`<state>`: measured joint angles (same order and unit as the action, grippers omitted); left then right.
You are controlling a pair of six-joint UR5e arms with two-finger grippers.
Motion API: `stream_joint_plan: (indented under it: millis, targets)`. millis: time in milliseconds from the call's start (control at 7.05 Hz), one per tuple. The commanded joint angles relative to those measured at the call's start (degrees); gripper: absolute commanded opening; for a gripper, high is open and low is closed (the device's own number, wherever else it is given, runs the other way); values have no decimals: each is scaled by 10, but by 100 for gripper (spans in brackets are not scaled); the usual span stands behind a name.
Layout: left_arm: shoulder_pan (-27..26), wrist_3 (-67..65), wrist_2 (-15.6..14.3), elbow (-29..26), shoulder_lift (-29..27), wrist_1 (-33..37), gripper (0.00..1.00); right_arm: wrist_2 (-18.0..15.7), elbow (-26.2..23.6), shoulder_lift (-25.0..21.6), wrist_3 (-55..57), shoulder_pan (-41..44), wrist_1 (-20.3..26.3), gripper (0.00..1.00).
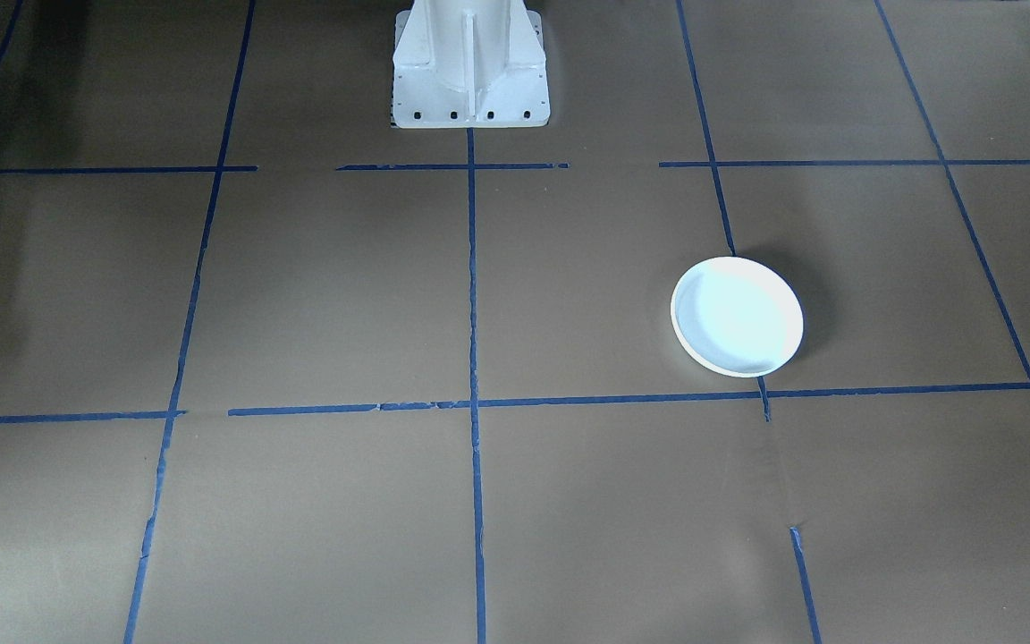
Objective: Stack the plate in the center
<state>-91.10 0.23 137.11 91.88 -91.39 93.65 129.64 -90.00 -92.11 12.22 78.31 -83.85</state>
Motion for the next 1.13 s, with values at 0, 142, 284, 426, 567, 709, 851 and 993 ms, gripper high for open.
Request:
stream_joint_plan:
  millis: [0, 142, 284, 426, 567, 709, 851, 993]
  targets:
    - [-10, 54, -2, -6, 6, -1, 100, 0, 0, 0, 0, 0, 0, 100]
    - [-10, 55, -2, -9, 6, -1, 100, 0, 0, 0, 0, 0, 0, 100]
    - [-10, 54, -2, -9, 7, -1, 100, 0, 0, 0, 0, 0, 0, 100]
    - [-10, 51, -2, -9, 7, -1, 100, 0, 0, 0, 0, 0, 0, 100]
    - [-11, 51, -1, -9, 13, -1, 100, 0, 0, 0, 0, 0, 0, 100]
    - [-11, 50, -2, -9, 14, -1, 100, 0, 0, 0, 0, 0, 0, 100]
    - [-11, 50, -1, -9, 21, -1, 100, 0, 1, 0, 0, 0, 0, 100]
    - [-11, 50, -1, -10, 30, -1, 100, 0, 0, 0, 0, 0, 0, 100]
